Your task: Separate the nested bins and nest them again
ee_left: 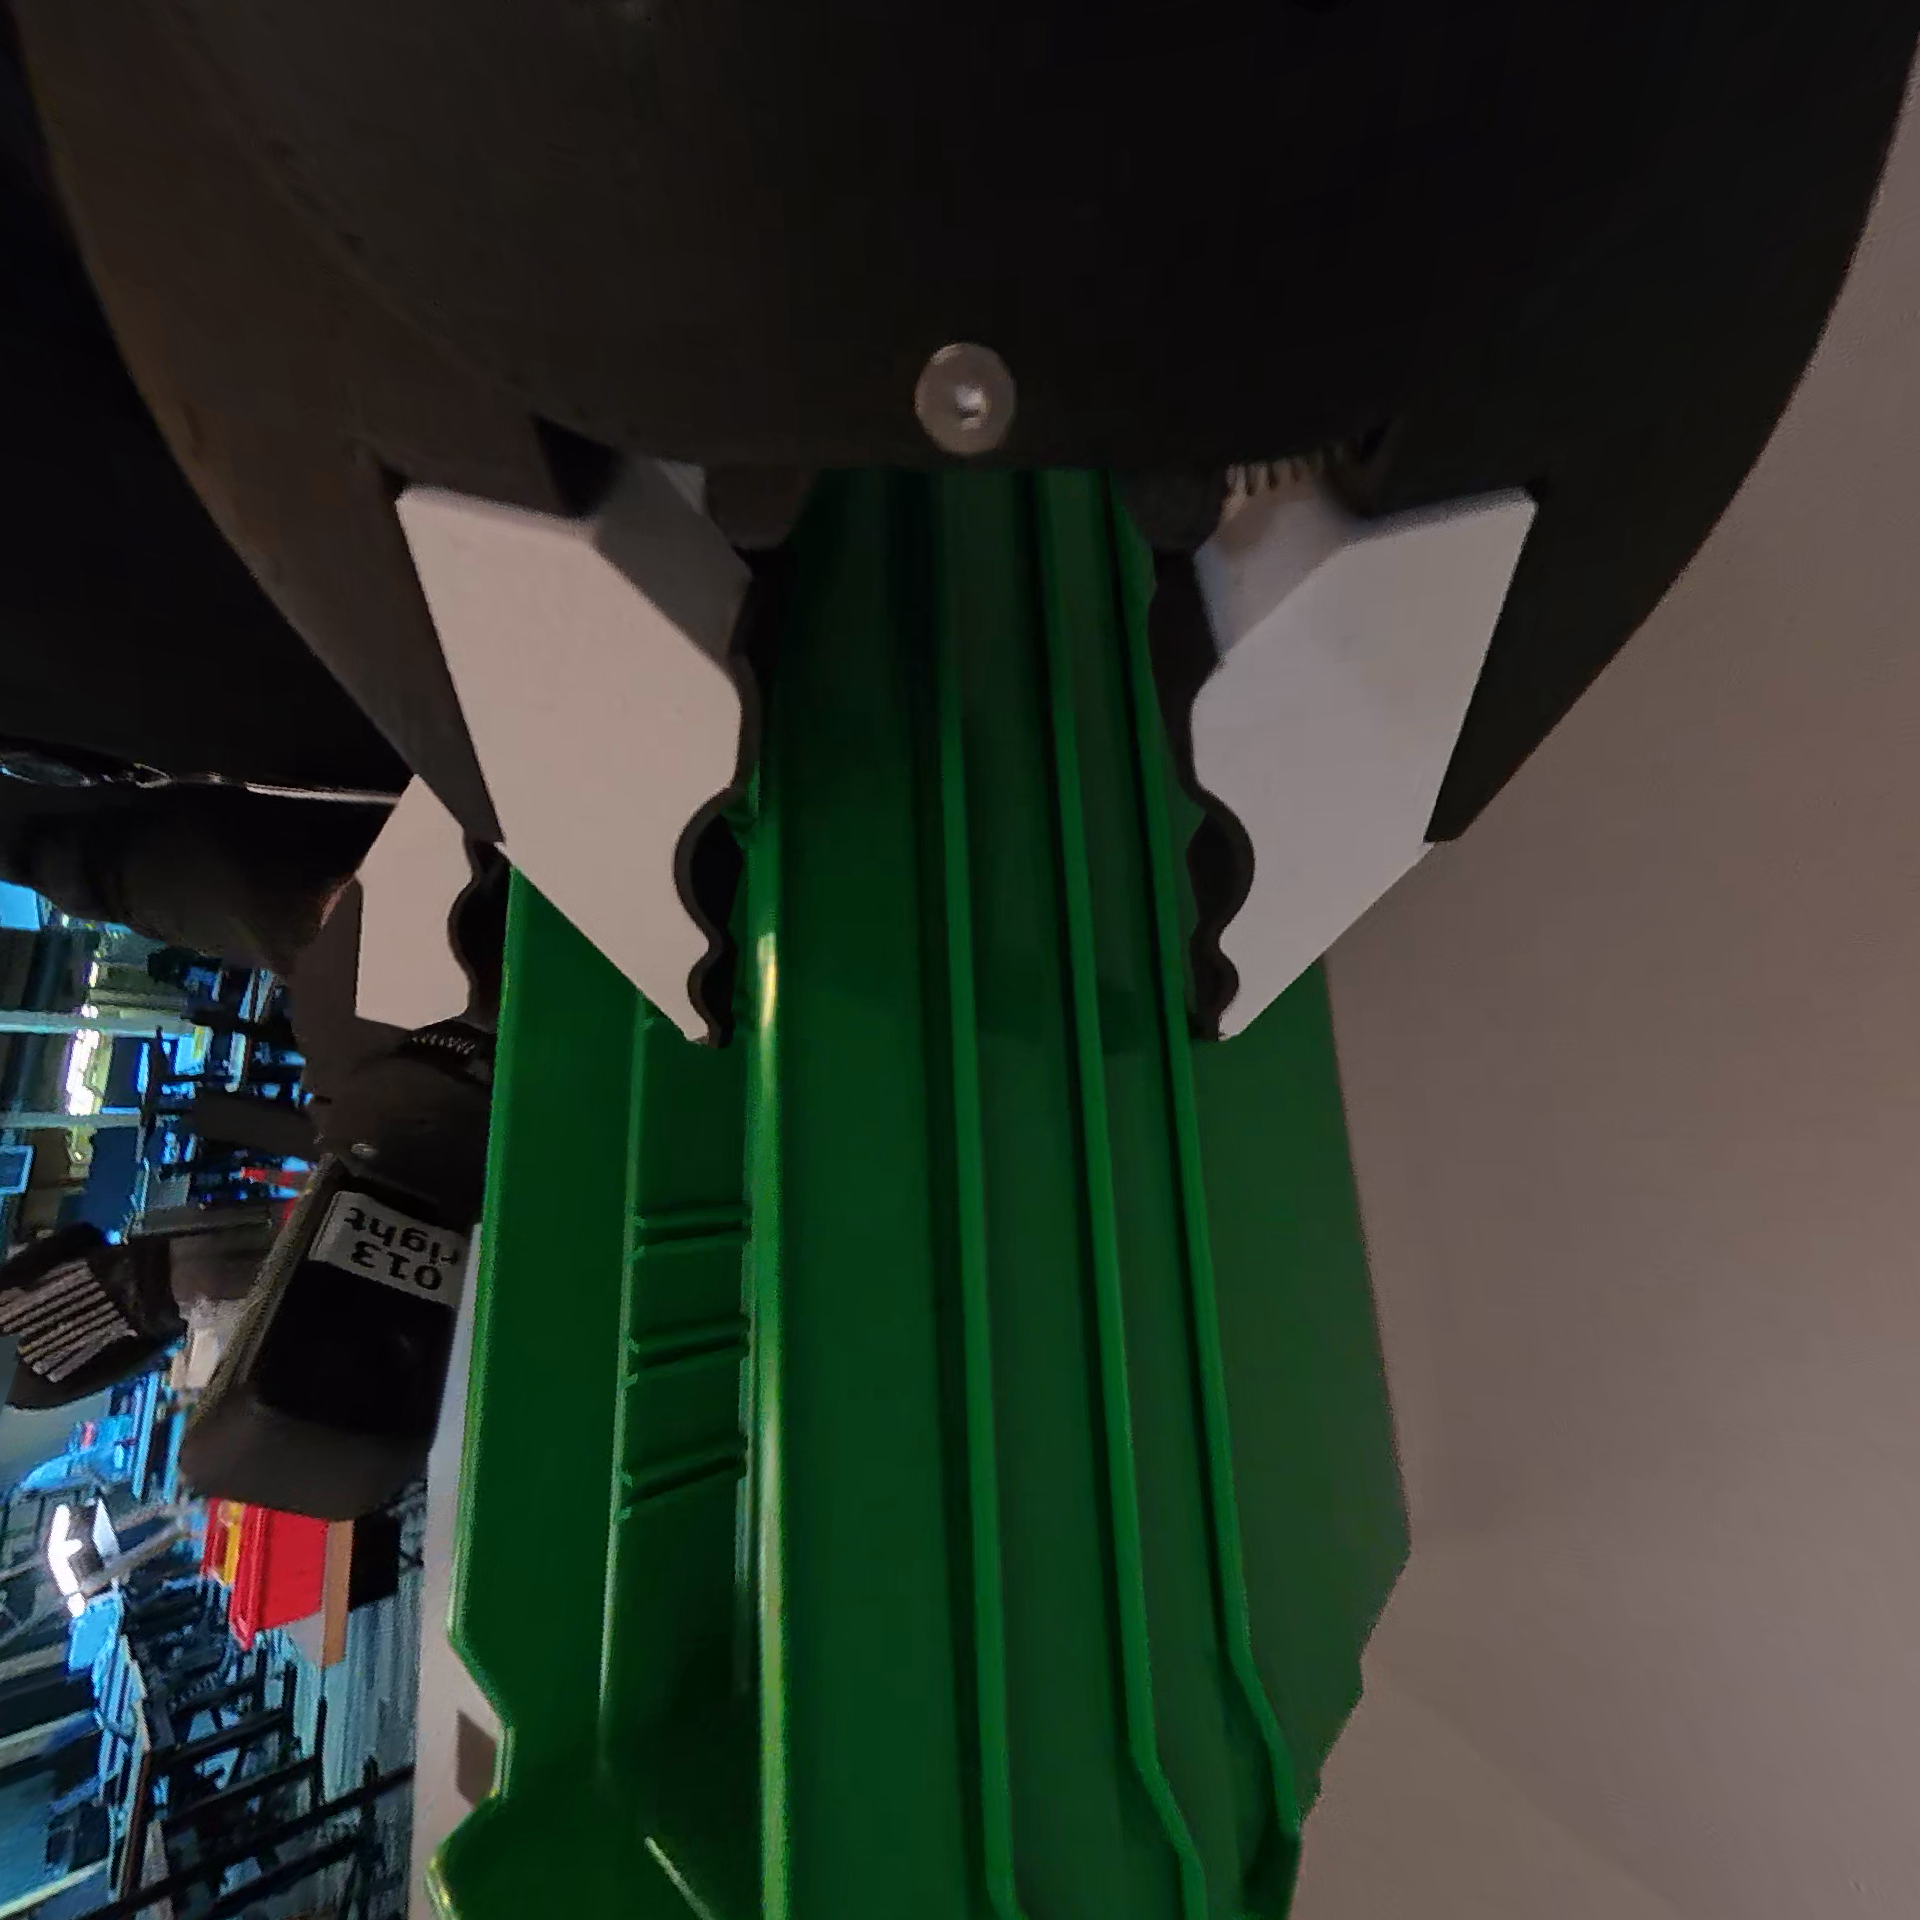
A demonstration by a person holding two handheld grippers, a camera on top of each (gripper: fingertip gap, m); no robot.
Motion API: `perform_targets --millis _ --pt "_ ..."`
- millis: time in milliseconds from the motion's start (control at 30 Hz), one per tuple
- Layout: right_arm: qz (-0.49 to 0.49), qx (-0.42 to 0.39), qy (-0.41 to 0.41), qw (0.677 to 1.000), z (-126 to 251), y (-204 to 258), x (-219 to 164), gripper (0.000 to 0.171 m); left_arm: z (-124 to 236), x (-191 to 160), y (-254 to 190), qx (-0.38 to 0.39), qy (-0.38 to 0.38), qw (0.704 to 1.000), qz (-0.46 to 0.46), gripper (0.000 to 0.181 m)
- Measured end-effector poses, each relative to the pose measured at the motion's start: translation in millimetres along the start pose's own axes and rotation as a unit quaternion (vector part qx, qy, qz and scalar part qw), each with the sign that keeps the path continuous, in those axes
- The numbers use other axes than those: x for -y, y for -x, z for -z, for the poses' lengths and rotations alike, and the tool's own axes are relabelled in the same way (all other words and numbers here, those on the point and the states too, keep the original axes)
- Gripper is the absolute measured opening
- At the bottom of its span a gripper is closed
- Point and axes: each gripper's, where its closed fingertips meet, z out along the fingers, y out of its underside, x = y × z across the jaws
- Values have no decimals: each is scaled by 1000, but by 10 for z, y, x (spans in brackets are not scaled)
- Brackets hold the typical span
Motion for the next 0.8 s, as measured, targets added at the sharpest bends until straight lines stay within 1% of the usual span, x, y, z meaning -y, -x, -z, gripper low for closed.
perform_targets --millis 233,300,367,400,433,500,633,700,800 --pt "19 12 12 1000 -309 8 236 134 294 57 293 27 -41 999 15 89" --pt "20 19 10 1000 -339 14 273 133 393 77 321 26 -54 998 18 92" --pt "26 17 5 1000 -297 16 279 131 568 182 323 49 -99 994 17 101" --pt "26 17 4 1000 -257 18 261 131 655 221 308 70 -116 991 7 112" --pt "24 17 3 1000 -207 18 234 131 724 231 269 91 -123 988 -7 121" --pt "27 12 -1 1000 -84 8 185 128 788 224 96 110 -125 986 -33 131" --pt "43 6 1 999 112 42 71 121 682 91 -214 147 -96 982 -76 147" --pt "54 2 8 999 162 68 -9 118 580 -42 -210 186 -74 975 -95 149" --pt "50 8 7 999 233 97 -110 115 404 -313 -77 224 -33 970 -90 153"
